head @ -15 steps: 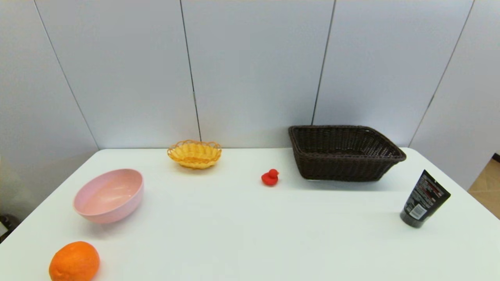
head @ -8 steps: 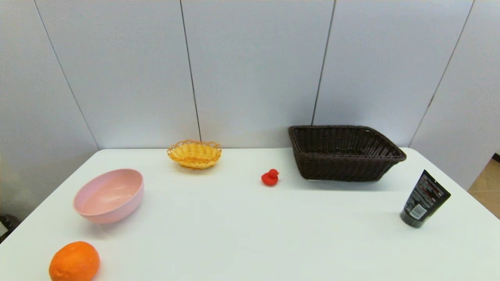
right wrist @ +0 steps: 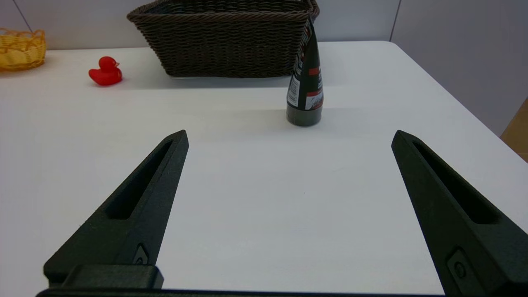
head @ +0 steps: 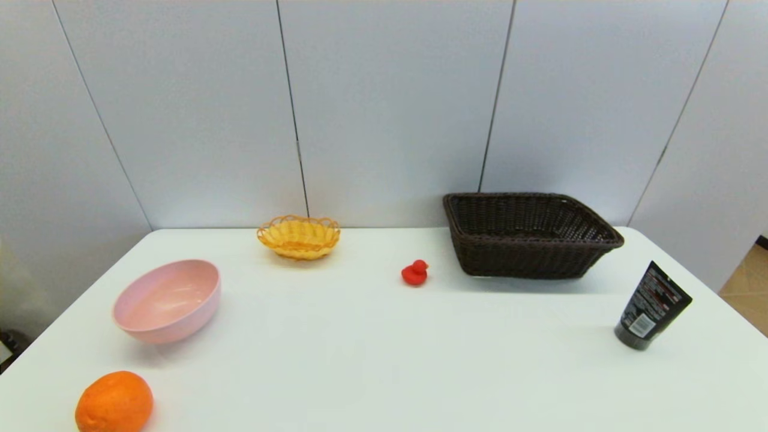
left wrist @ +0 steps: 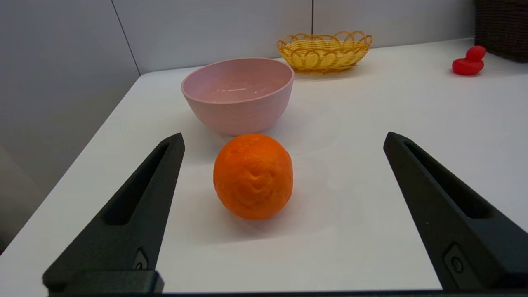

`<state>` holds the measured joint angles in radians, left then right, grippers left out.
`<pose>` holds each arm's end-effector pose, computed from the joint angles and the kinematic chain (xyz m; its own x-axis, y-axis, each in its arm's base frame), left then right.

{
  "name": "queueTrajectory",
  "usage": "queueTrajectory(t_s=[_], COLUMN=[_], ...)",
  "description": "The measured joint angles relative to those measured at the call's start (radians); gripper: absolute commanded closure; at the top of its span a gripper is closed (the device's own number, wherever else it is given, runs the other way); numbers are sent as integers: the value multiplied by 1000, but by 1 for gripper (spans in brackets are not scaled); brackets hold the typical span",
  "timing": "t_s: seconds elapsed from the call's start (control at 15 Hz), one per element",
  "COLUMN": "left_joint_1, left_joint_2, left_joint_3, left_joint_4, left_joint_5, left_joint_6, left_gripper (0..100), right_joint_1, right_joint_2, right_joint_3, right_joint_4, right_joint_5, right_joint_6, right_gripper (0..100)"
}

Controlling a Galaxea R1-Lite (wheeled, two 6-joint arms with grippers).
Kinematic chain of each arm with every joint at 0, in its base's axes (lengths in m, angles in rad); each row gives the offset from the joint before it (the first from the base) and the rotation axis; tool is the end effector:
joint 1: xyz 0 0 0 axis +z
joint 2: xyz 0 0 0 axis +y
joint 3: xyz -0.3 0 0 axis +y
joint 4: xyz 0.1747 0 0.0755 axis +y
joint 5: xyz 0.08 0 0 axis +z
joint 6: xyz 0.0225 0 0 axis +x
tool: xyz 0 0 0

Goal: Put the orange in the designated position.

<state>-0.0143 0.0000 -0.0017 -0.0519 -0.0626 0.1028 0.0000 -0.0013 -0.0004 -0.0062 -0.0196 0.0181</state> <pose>-0.0231 -0.0011 0.0813 0.9956 -0.0768 0.0535 0.0708 0.9919 0.1058 -0.0229 -0.0004 0.0762 0.9998 -0.0196 0.0079 0.0195 0.9996 0.0183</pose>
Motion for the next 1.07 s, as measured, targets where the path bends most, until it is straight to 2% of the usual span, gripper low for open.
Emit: queueTrajectory(t_s=[0.47,1.07], left_joint_1=[0,-1], left_joint_2=[0,0], left_joint_3=[2,2], left_joint_4=[56,58], left_joint_5=[11,16], left_joint_6=[-1,-26], left_gripper=[0,0], right_joint_1=[0,0], right_joint_2=[0,0], right_joint_3=[0,0], right_joint_4=[1,0], right_joint_5=[0,0], right_joint_6=[0,0], right_gripper=[0,0])
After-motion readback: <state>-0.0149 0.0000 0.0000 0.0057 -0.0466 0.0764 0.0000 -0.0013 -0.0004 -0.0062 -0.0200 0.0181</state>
